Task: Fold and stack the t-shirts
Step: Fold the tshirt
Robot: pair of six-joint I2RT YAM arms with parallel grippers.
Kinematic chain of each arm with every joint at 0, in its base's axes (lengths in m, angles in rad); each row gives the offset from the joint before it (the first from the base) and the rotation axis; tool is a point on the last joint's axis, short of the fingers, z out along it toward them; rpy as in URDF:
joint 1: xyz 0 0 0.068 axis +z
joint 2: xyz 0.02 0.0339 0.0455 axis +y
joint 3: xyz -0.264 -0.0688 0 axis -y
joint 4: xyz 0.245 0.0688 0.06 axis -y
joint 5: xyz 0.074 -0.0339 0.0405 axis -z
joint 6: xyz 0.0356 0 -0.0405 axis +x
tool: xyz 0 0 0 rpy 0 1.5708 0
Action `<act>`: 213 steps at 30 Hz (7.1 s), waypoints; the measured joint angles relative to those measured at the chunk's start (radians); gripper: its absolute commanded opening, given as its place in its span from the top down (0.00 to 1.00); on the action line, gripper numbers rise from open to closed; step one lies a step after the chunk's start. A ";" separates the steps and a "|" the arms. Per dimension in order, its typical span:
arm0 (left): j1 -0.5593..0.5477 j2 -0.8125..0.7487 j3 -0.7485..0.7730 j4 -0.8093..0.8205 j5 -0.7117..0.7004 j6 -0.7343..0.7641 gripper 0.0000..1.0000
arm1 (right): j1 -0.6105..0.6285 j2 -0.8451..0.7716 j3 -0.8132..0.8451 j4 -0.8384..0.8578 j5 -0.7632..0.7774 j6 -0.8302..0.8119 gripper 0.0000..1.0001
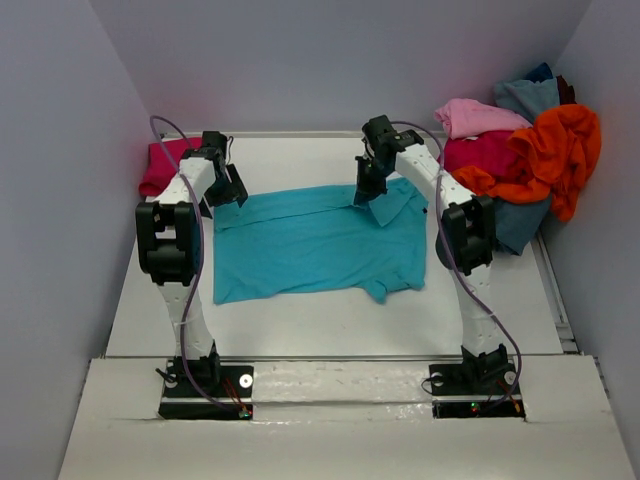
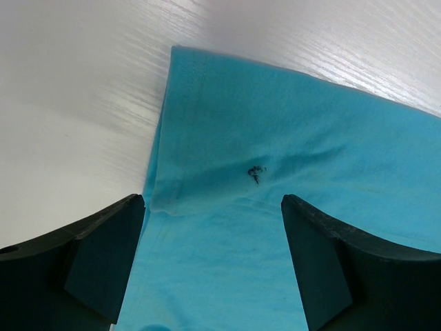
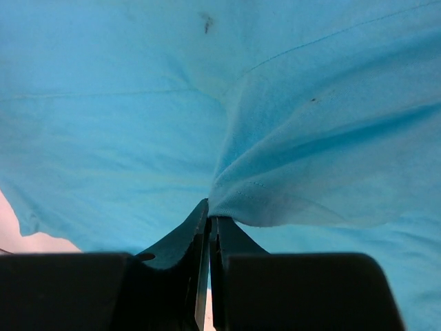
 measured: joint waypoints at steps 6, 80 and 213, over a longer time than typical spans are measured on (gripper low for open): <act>0.000 0.000 0.000 0.000 0.003 0.002 0.07 | 0.000 0.000 -0.005 -0.068 0.009 -0.019 0.47; -0.496 0.268 0.359 0.073 0.314 0.134 0.08 | -0.125 -0.293 -0.655 0.336 0.133 0.272 0.54; -0.423 0.351 0.418 -0.087 0.029 -0.003 0.08 | -0.132 -0.228 -0.616 0.301 0.152 0.194 0.64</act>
